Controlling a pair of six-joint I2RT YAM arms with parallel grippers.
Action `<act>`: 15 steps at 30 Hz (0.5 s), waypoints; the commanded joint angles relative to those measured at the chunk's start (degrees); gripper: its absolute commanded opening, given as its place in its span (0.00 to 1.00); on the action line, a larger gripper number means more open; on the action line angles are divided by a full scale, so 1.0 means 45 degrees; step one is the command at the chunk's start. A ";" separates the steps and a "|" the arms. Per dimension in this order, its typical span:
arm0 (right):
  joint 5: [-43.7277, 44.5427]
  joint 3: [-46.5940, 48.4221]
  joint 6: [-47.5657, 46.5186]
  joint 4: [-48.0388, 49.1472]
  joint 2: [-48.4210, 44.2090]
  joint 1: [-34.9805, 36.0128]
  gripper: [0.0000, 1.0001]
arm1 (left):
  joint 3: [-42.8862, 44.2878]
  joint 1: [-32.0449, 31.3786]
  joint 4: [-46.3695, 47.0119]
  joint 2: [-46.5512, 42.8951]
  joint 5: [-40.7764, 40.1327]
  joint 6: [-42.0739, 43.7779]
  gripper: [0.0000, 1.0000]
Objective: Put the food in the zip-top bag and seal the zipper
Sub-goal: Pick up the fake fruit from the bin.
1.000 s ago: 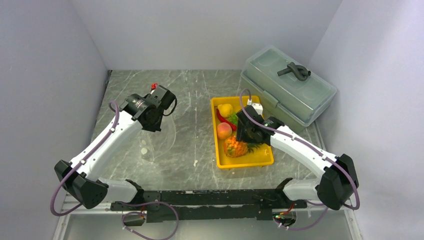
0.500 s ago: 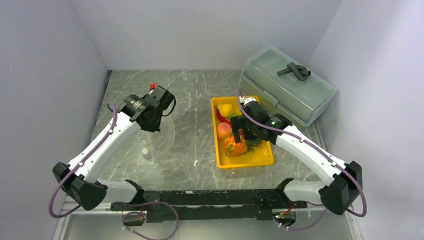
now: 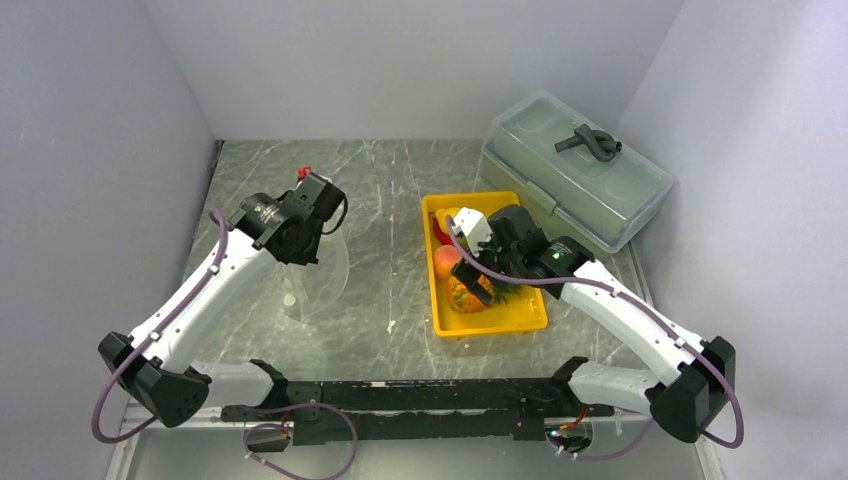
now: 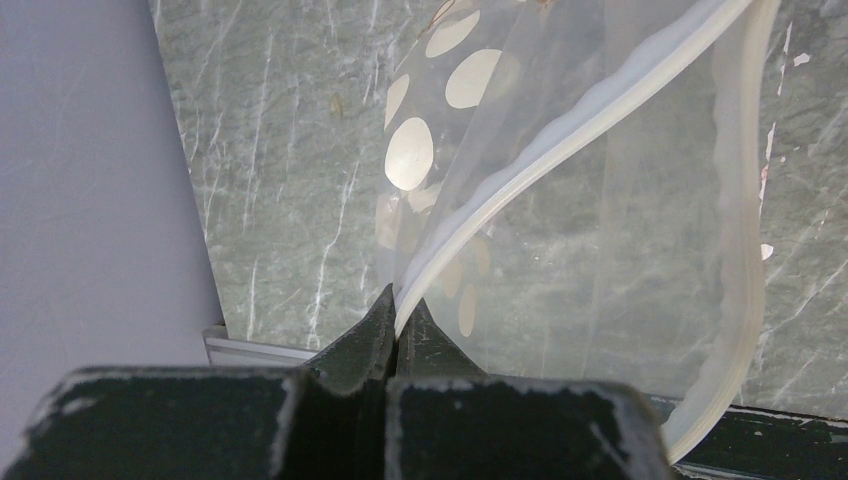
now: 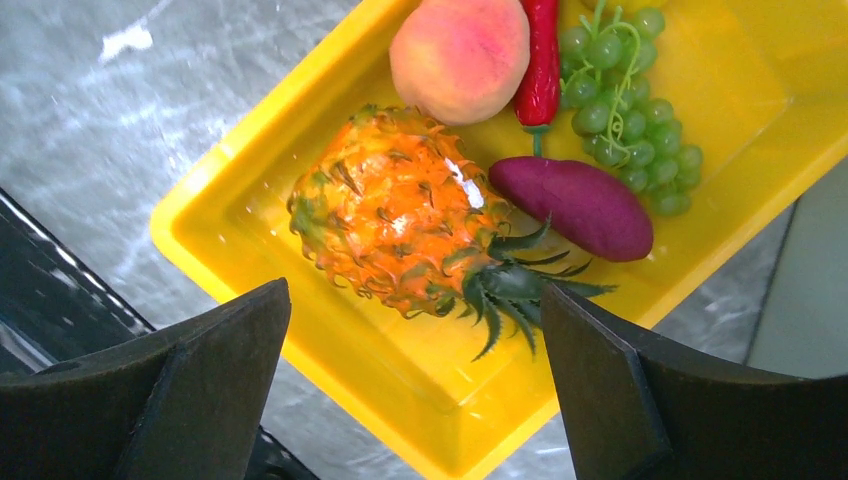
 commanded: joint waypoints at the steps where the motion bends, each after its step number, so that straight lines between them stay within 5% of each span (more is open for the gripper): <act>1: -0.0878 0.0365 -0.3440 -0.0365 -0.0193 -0.0045 1.00 | -0.0039 0.0045 0.0254 -0.0517 0.0075 0.0133 0.00; 15: -0.0669 -0.0175 -0.7530 -0.1366 0.0927 -0.0294 1.00 | -0.0253 0.0040 0.0469 -0.1102 0.0379 0.0250 0.00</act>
